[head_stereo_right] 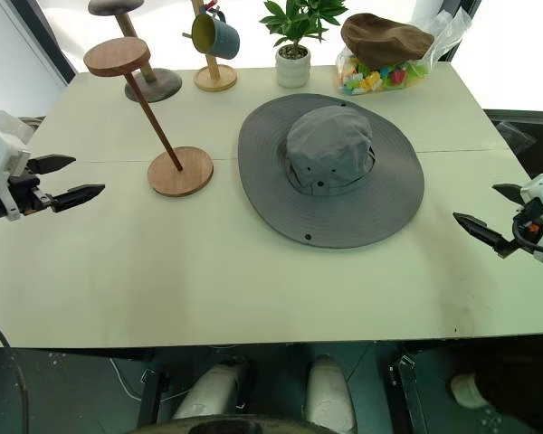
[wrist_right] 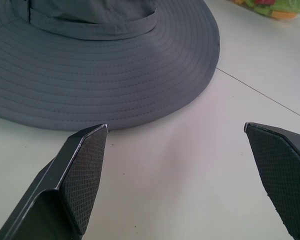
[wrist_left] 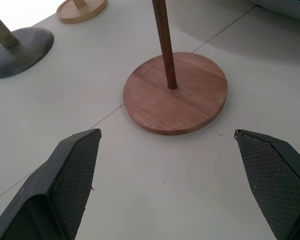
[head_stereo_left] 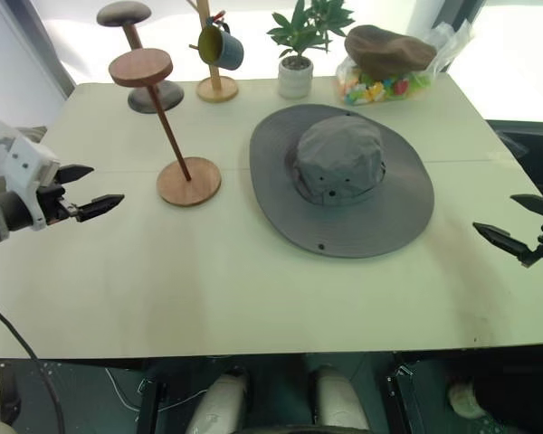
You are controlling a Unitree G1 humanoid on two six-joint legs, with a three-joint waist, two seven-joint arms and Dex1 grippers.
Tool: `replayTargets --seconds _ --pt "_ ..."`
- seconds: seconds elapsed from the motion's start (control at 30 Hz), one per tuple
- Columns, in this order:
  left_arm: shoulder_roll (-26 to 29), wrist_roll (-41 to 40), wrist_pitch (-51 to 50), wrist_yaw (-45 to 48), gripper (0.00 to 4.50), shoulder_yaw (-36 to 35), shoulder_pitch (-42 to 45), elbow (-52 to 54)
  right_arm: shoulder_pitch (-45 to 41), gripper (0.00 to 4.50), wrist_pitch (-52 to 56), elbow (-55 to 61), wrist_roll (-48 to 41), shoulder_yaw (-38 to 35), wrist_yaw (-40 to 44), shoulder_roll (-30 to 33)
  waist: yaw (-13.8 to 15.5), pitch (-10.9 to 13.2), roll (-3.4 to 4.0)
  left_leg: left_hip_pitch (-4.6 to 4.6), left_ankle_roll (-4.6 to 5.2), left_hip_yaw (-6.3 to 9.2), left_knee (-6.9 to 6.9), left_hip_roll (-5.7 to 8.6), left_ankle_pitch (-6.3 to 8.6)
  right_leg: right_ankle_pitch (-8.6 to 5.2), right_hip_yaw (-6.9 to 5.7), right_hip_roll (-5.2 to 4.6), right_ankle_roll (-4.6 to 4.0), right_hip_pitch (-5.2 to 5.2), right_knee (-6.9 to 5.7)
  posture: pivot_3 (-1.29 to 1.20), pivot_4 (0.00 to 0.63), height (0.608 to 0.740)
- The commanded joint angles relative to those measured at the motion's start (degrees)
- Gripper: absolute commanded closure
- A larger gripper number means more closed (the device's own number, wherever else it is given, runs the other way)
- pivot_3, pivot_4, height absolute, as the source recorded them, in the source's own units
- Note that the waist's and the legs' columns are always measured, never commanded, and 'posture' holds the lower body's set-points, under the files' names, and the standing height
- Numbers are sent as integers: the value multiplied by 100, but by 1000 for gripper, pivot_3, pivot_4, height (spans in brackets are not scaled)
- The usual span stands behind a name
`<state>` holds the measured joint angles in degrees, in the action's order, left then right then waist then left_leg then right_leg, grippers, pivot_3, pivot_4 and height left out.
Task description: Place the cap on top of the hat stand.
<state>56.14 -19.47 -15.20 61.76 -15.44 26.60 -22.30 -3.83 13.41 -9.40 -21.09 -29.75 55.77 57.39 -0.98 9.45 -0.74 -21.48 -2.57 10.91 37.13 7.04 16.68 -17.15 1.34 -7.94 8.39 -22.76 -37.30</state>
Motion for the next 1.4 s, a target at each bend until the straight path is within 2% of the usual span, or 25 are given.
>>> replayTargets --seconds 0.03,0.3,0.47,0.63,0.77,0.93,1.07,1.27,1.4 --pt "113 -93 52 47 0 -207 -20 162 -65 25 -103 162 -25 -110 -7 68 0 0 0 0 0 0 0 0 0 0 0 0 0 0 0 0 150 740" --pt "23 -34 -15 -75 0 -59 197 101 46 25 -84 455 72 -191 -217 63 2 0 0 0 0 0 0 0 0 0 0 0 0 -1 -1 0 150 740" --pt "-61 -423 -700 246 0 157 665 590 69 25 -282 741 359 -229 -549 130 21 0 0 -3 0 1 2 1 0 0 0 0 0 -1 -2 0 150 740" --pt "-215 -1164 -1774 917 0 668 1111 1739 770 25 -927 2064 1288 -117 -1019 -56 24 0 -1 -12 -1 3 10 4 -1 0 -1 0 1 -4 -5 0 150 740" --pt "-315 -1988 -2734 1536 0 1129 1214 2731 1556 25 -1514 3338 2329 166 -1573 -506 -14 -1 -1 -10 -1 3 8 -5 0 0 1 15 1 -7 -5 0 150 740" --pt "-169 -1868 -2522 2101 0 1599 952 3250 2217 25 -1707 4057 3424 836 -2052 -1050 -13 0 0 0 -1 -13 8 -5 0 0 17 19 0 -8 -17 0 150 740" --pt "-24 -1690 -2235 2507 0 1809 883 3356 2446 25 -2051 3873 4647 1582 -2553 -1254 21 1 -1 0 -1 -14 9 -1 0 0 20 20 -1 -8 -16 0 150 740" --pt "-142 -1603 -2167 2513 0 1868 1196 3137 1652 25 -2116 2921 5844 2420 -3251 -1312 23 2 -4 2 -2 -15 10 -2 -1 4 21 22 -7 -5 -15 0 150 740" --pt "-234 -1607 -2186 2431 0 1830 1305 3099 955 25 -2216 1999 6243 2908 -3641 -1364 -7 0 -12 7 -3 -15 8 -3 -1 4 21 25 -8 -2 -13 0 150 740"
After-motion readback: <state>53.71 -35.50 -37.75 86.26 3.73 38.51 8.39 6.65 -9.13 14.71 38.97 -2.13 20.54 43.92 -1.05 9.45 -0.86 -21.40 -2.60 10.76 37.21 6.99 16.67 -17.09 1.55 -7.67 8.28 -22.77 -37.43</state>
